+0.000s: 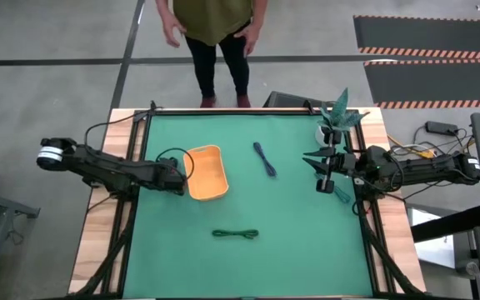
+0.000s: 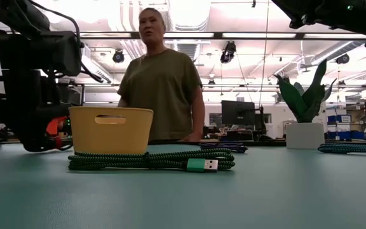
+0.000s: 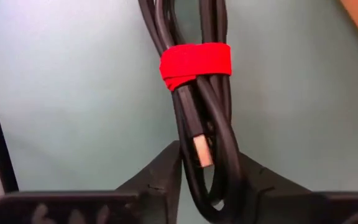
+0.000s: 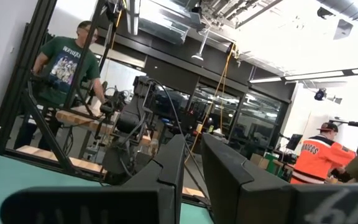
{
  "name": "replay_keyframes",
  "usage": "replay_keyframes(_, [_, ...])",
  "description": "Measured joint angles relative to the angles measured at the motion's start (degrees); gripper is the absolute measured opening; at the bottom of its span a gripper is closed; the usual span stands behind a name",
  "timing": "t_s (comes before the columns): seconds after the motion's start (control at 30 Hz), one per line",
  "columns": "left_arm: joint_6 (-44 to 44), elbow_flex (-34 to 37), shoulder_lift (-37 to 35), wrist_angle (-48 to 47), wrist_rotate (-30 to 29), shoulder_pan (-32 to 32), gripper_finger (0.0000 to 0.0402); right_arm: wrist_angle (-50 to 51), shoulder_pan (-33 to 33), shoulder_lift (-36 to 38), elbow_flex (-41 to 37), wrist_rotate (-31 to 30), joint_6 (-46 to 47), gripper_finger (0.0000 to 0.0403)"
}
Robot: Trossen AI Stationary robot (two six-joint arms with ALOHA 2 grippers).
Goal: Pick and place USB-C Cables
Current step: Put the black USB cable into the orange bin
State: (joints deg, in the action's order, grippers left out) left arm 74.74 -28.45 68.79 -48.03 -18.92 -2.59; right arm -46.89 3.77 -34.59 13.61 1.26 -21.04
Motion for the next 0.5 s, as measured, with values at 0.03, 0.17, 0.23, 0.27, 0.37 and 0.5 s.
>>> replay_keyframes(0.03, [0.0,0.0,-0.3,0.0,0.0,0.0,0.0066,0.0,0.0,0.0,0.0,0.0,0.0,0.0047])
replay_keyframes(0.17, [0.0,0.0,-1.1,-0.2,0.0,0.0,0.0041,0.0,0.0,0.0,0.0,0.0,0.0,0.0047])
replay_keyframes(0.23, [0.0,-0.2,-1.3,-0.6,-0.1,0.0,0.0031,0.0,0.0,0.0,0.0,0.0,0.0,0.0047])
replay_keyframes(0.27, [0.0,-0.3,-1.5,-0.7,-0.2,0.0,0.0027,0.0,0.0,0.0,0.0,0.0,0.0,0.0047])
replay_keyframes(0.37, [0.0,-0.7,-2.1,-1.4,-1.2,0.0,0.0023,0.0,0.0,0.0,0.0,0.0,0.0,0.0047])
replay_keyframes(0.5, [-0.1,-1.9,-3.6,-3.7,-2.7,0.0,0.0021,0.0,0.0,0.0,0.0,0.0,0.0,0.0047])
